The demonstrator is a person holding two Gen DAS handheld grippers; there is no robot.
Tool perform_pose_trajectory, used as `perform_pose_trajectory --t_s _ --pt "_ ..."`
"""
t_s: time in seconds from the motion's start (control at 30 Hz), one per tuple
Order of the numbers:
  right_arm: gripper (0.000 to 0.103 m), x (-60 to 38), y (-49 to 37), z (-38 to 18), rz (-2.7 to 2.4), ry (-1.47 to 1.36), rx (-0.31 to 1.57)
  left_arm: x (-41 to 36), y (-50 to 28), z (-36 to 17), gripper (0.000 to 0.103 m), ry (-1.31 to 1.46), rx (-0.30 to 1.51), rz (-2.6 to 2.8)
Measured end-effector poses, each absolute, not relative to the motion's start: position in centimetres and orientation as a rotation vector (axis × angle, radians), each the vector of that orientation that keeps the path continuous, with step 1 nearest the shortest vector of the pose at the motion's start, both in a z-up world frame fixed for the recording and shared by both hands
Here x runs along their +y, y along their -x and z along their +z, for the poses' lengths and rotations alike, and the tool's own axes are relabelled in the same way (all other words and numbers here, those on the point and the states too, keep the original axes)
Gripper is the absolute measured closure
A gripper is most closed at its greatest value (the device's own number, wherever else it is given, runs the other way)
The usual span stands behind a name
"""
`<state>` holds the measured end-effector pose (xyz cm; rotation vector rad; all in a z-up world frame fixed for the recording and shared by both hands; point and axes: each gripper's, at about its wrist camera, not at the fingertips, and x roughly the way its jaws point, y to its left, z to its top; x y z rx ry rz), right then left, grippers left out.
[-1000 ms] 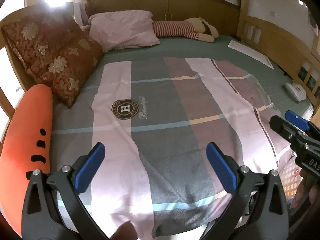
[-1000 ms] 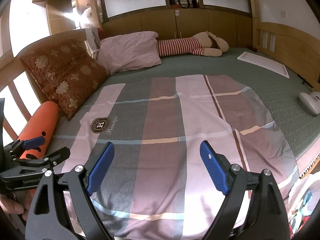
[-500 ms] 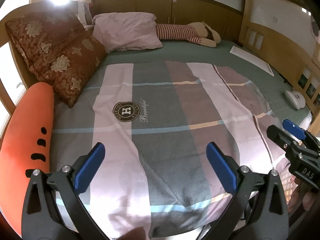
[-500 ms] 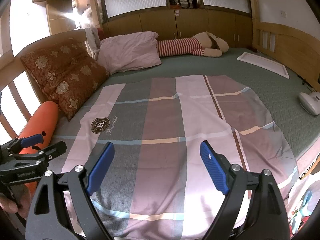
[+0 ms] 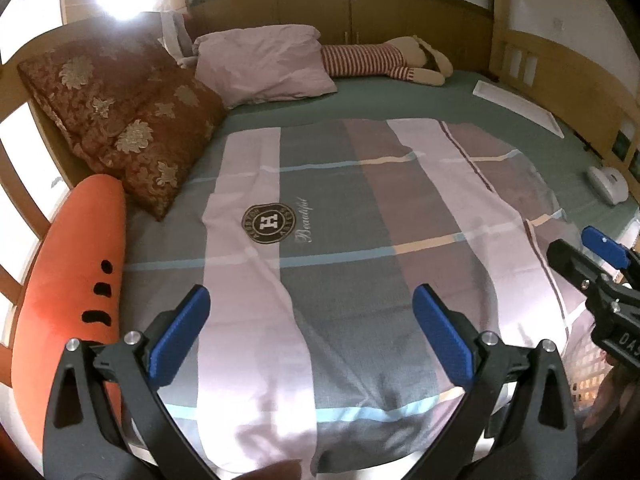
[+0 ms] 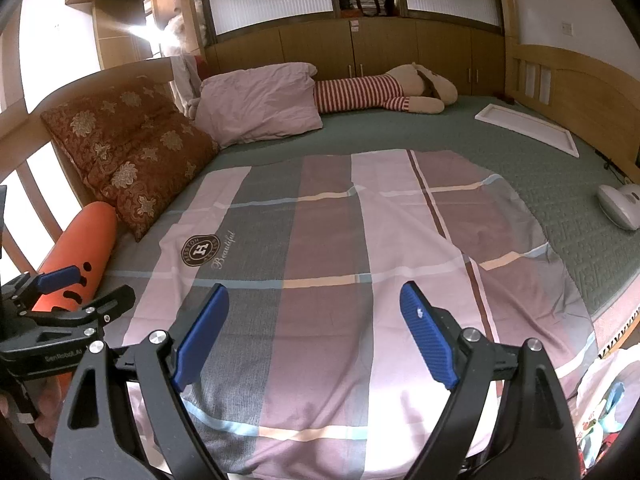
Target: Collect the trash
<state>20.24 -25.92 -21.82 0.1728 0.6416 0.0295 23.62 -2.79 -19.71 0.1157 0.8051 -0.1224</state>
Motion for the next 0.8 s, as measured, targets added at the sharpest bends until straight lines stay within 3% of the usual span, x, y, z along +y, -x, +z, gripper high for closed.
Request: perform_pose_trajectory --t_s 0.8 --pt "0.018 -25.79 -20.24 -21.91 0.028 -0.174 0.644 -2.44 -23.91 -19.99 0.002 -0.104 0.827 -0.121"
